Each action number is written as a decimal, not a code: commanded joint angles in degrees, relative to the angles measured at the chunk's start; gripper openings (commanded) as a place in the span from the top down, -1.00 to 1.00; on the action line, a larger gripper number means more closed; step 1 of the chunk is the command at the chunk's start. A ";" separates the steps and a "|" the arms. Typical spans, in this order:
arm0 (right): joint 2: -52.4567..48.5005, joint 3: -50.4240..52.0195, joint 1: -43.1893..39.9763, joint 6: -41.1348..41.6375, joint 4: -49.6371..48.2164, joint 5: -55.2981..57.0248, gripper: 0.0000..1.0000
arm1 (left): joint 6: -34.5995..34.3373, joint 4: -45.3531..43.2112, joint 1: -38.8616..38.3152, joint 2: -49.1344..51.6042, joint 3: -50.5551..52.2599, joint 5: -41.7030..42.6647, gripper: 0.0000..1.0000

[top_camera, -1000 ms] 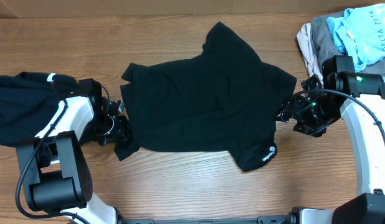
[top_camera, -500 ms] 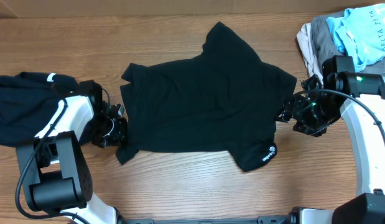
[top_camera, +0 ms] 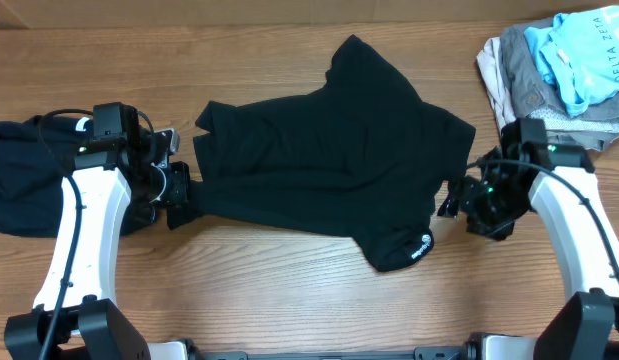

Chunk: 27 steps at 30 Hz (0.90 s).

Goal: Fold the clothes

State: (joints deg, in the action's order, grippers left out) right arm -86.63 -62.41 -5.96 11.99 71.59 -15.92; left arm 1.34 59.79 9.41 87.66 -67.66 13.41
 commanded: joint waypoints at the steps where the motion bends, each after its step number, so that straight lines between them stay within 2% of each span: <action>1: 0.74 5.33 -0.11 0.48 -3.72 -2.69 -0.31 | -1.81 -0.26 0.28 -0.35 -0.76 -0.22 0.92; 8: 0.74 14.53 0.96 0.28 -14.01 -5.88 -0.32 | -3.56 -0.22 0.26 -0.35 -0.76 0.15 0.91; 17: 0.74 20.00 6.23 1.77 -23.06 -5.88 -0.28 | -3.76 -0.24 0.26 -0.35 -0.76 0.15 0.92; 19: 0.74 20.00 7.43 2.23 -23.89 -5.84 -0.12 | -3.76 -0.22 0.26 -0.35 -0.76 0.15 0.92; 21: 0.74 20.00 8.17 3.48 -24.46 -5.84 0.12 | -3.76 -0.22 0.26 -0.35 -0.76 0.15 0.92; 24: 0.76 19.98 8.17 5.31 -24.39 -5.62 0.86 | -3.76 -0.15 0.26 -0.35 -0.76 0.15 0.92; 25: 0.87 19.91 7.85 5.90 -24.24 -5.60 0.92 | -3.78 -0.15 0.26 -0.35 -0.76 0.15 0.92; 27: 1.55 19.52 7.02 6.10 -23.26 -5.60 0.92 | -4.00 -0.02 0.26 -0.37 -0.76 0.15 0.92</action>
State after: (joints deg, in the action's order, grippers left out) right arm -86.63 -42.68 1.87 16.38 47.79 -21.19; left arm -1.61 59.66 9.41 87.66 -67.66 13.43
